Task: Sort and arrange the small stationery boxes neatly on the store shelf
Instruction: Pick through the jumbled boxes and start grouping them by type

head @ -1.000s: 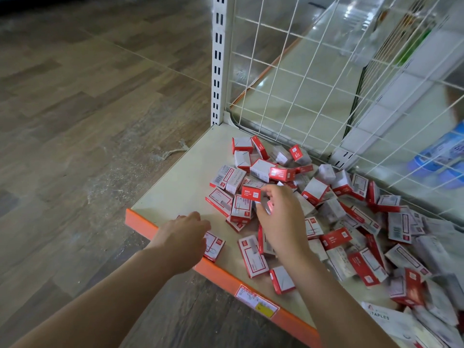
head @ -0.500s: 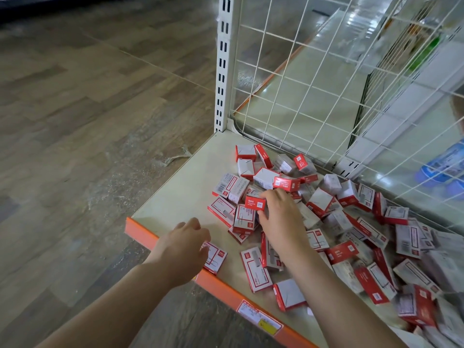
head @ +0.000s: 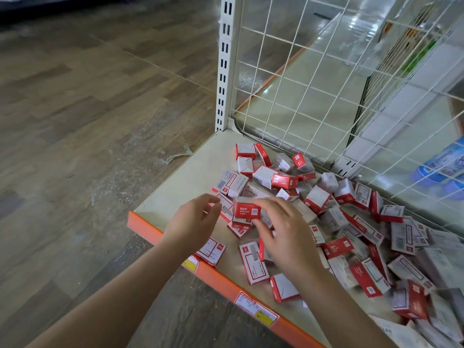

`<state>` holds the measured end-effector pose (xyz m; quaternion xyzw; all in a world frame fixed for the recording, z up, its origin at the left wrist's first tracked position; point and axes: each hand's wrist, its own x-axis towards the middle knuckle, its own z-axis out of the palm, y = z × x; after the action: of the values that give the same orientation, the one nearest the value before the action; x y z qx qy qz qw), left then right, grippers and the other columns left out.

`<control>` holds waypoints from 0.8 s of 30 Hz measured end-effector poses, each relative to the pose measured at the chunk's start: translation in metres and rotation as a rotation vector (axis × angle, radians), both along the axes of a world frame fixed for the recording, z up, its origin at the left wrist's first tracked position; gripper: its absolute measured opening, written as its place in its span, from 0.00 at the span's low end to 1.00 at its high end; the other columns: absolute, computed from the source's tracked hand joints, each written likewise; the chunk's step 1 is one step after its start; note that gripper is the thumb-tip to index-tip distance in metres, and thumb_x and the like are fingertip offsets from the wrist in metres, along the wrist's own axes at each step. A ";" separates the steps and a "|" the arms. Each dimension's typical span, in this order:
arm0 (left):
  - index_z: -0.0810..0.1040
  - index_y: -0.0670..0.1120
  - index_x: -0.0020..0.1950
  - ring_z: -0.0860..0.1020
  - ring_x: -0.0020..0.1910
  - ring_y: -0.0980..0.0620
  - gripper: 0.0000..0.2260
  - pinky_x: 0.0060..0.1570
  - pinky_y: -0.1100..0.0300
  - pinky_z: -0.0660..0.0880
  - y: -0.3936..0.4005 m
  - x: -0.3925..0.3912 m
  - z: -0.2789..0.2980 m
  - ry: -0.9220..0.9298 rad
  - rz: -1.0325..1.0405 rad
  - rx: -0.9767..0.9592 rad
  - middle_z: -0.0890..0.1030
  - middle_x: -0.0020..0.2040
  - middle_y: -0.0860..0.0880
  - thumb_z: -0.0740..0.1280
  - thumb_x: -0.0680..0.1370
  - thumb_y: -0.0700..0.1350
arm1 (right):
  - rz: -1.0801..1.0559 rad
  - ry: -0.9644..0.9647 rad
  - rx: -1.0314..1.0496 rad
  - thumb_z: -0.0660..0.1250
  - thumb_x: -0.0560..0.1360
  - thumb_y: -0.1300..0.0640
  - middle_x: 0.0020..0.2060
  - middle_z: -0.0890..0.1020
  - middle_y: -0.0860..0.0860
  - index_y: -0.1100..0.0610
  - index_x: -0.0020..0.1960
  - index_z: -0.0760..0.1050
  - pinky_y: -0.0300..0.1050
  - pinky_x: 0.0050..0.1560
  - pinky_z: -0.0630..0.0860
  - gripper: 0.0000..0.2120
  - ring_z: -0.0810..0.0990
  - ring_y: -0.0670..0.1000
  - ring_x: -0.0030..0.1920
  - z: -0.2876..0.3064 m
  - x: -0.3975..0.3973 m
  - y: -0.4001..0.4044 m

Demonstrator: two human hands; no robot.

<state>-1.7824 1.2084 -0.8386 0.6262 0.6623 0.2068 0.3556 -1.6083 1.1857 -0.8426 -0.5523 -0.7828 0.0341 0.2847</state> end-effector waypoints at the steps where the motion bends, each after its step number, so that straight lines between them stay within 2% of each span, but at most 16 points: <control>1: 0.75 0.49 0.59 0.78 0.45 0.50 0.12 0.45 0.55 0.74 0.001 0.001 0.000 -0.064 0.032 -0.017 0.81 0.46 0.50 0.57 0.81 0.50 | 0.018 0.008 0.006 0.69 0.69 0.60 0.47 0.81 0.52 0.58 0.55 0.74 0.32 0.47 0.70 0.15 0.81 0.50 0.48 -0.001 -0.002 -0.004; 4: 0.79 0.47 0.47 0.79 0.36 0.52 0.12 0.45 0.54 0.76 0.002 0.002 0.001 -0.286 0.127 -0.135 0.81 0.35 0.51 0.58 0.80 0.50 | 0.095 0.042 0.004 0.61 0.74 0.57 0.48 0.79 0.50 0.55 0.57 0.70 0.29 0.51 0.69 0.12 0.77 0.47 0.50 -0.004 -0.005 -0.014; 7: 0.78 0.47 0.39 0.78 0.33 0.53 0.13 0.44 0.55 0.77 -0.001 0.002 0.003 -0.365 0.153 -0.267 0.81 0.32 0.50 0.60 0.79 0.49 | 0.131 0.085 -0.016 0.58 0.76 0.56 0.49 0.79 0.51 0.56 0.58 0.70 0.21 0.57 0.59 0.12 0.72 0.44 0.52 -0.009 -0.006 -0.023; 10: 0.79 0.45 0.39 0.79 0.31 0.55 0.11 0.41 0.60 0.79 -0.003 0.003 0.003 -0.413 0.186 -0.357 0.82 0.33 0.48 0.64 0.78 0.47 | 0.143 0.117 -0.037 0.59 0.76 0.56 0.50 0.79 0.52 0.57 0.57 0.72 0.20 0.58 0.58 0.12 0.72 0.43 0.53 -0.012 -0.005 -0.026; 12: 0.79 0.43 0.40 0.79 0.28 0.56 0.09 0.40 0.60 0.80 -0.004 0.004 0.002 -0.467 0.238 -0.393 0.81 0.29 0.50 0.65 0.77 0.46 | 0.138 0.152 -0.050 0.60 0.75 0.56 0.50 0.78 0.50 0.56 0.57 0.72 0.19 0.57 0.59 0.12 0.72 0.42 0.52 -0.013 -0.004 -0.027; 14: 0.79 0.40 0.42 0.80 0.30 0.55 0.09 0.41 0.58 0.80 -0.004 0.005 0.003 -0.530 0.293 -0.410 0.81 0.27 0.50 0.67 0.76 0.45 | 0.106 0.216 -0.105 0.62 0.75 0.57 0.49 0.78 0.49 0.54 0.58 0.72 0.18 0.52 0.62 0.11 0.72 0.41 0.51 -0.013 -0.003 -0.029; 15: 0.79 0.39 0.44 0.81 0.32 0.53 0.09 0.41 0.57 0.80 -0.004 0.005 0.003 -0.566 0.319 -0.412 0.82 0.30 0.49 0.67 0.76 0.45 | 0.088 0.249 -0.151 0.63 0.76 0.55 0.49 0.79 0.48 0.54 0.58 0.73 0.19 0.50 0.64 0.11 0.73 0.40 0.50 -0.013 -0.003 -0.030; 17: 0.78 0.37 0.46 0.81 0.35 0.51 0.09 0.41 0.58 0.80 -0.005 0.007 0.005 -0.622 0.356 -0.406 0.83 0.36 0.45 0.67 0.76 0.44 | 0.063 0.324 -0.274 0.59 0.77 0.45 0.51 0.79 0.46 0.53 0.60 0.73 0.20 0.48 0.66 0.17 0.74 0.38 0.51 -0.014 -0.003 -0.033; 19: 0.76 0.38 0.44 0.82 0.36 0.50 0.08 0.40 0.59 0.80 -0.007 0.008 0.006 -0.621 0.379 -0.382 0.83 0.39 0.43 0.68 0.76 0.43 | 0.042 0.400 -0.342 0.52 0.73 0.32 0.52 0.78 0.42 0.51 0.62 0.72 0.21 0.49 0.67 0.30 0.73 0.35 0.54 -0.017 -0.003 -0.035; 21: 0.76 0.40 0.43 0.81 0.37 0.49 0.06 0.40 0.59 0.81 -0.008 0.009 0.006 -0.627 0.415 -0.347 0.83 0.41 0.42 0.67 0.76 0.42 | 0.010 0.452 -0.391 0.49 0.68 0.25 0.51 0.77 0.39 0.49 0.63 0.71 0.23 0.49 0.68 0.36 0.73 0.34 0.54 -0.018 -0.004 -0.037; 24: 0.77 0.41 0.43 0.81 0.41 0.46 0.04 0.46 0.55 0.79 -0.008 0.009 0.004 -0.700 0.467 -0.347 0.83 0.43 0.41 0.66 0.77 0.40 | -0.036 0.497 -0.477 0.51 0.61 0.21 0.52 0.75 0.34 0.42 0.62 0.67 0.23 0.48 0.69 0.37 0.72 0.32 0.55 -0.015 -0.007 -0.039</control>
<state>-1.7738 1.1999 -0.8347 0.2837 0.6506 0.3667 0.6015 -1.6149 1.1470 -0.8579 -0.5918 -0.6498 0.3445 0.3299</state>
